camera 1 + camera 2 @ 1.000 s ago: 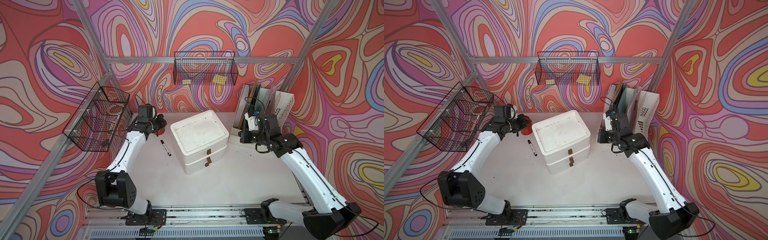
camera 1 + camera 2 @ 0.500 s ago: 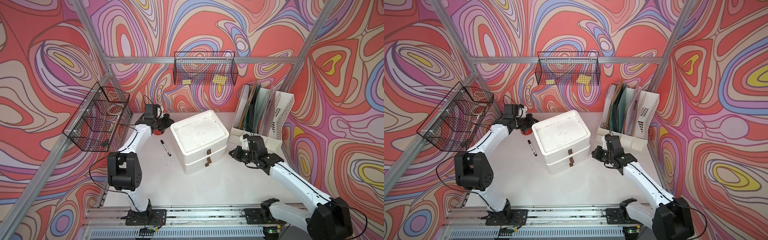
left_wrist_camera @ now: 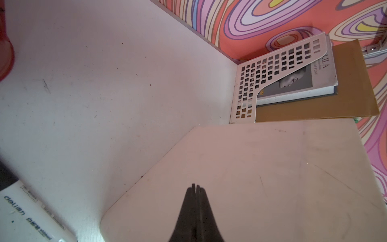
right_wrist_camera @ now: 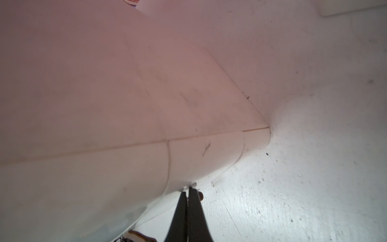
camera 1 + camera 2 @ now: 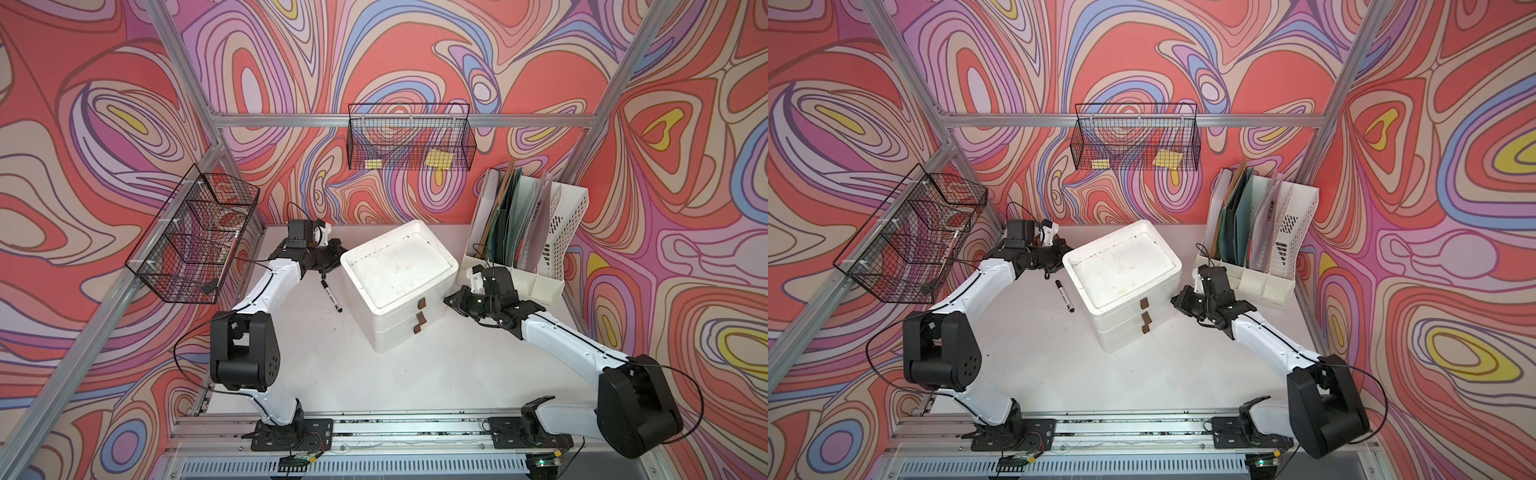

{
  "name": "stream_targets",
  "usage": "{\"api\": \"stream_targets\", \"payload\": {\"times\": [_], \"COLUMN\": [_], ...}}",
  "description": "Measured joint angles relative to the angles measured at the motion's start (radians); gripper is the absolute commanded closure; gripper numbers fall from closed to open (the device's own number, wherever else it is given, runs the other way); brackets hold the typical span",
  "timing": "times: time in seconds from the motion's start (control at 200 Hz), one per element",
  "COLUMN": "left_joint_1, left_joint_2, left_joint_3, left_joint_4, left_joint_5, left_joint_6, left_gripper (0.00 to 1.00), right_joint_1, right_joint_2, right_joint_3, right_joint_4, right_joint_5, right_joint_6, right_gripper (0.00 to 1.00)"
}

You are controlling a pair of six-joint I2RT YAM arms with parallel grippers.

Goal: Take the microphone out of the drawer
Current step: Adjust the storage box at the center of the board.

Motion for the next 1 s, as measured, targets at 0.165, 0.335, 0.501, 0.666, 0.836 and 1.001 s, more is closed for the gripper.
{"api": "stream_targets", "payload": {"times": [0.165,0.335,0.501,0.666,0.836,1.001], "left_joint_1": [0.0,-0.003,-0.002,0.0,-0.008,-0.009], "left_joint_2": [-0.117,-0.276,-0.418,-0.521,-0.552,-0.497], "left_joint_3": [-0.105,-0.22,-0.293,-0.307,-0.247,-0.087], "left_joint_4": [-0.002,-0.027,-0.047,-0.109,-0.232,-0.358], "left_joint_5": [0.025,0.025,0.0,-0.054,-0.127,-0.24], "left_joint_6": [0.001,0.002,-0.003,0.0,0.029,0.066], "left_gripper": [1.0,1.0,1.0,1.0,0.85,0.54], "right_joint_1": [0.021,0.041,0.066,0.086,0.098,0.105], "right_joint_2": [0.095,0.183,0.256,0.299,0.303,0.258], "right_joint_3": [0.06,0.143,0.209,0.253,0.312,0.346], "right_joint_4": [0.024,0.059,0.078,0.069,-0.02,-0.122], "right_joint_5": [-0.003,-0.01,-0.016,-0.019,0.013,0.077], "right_joint_6": [-0.002,-0.006,-0.015,-0.03,-0.069,-0.095], "right_gripper": [1.0,1.0,1.0,1.0,1.0,0.73]}}
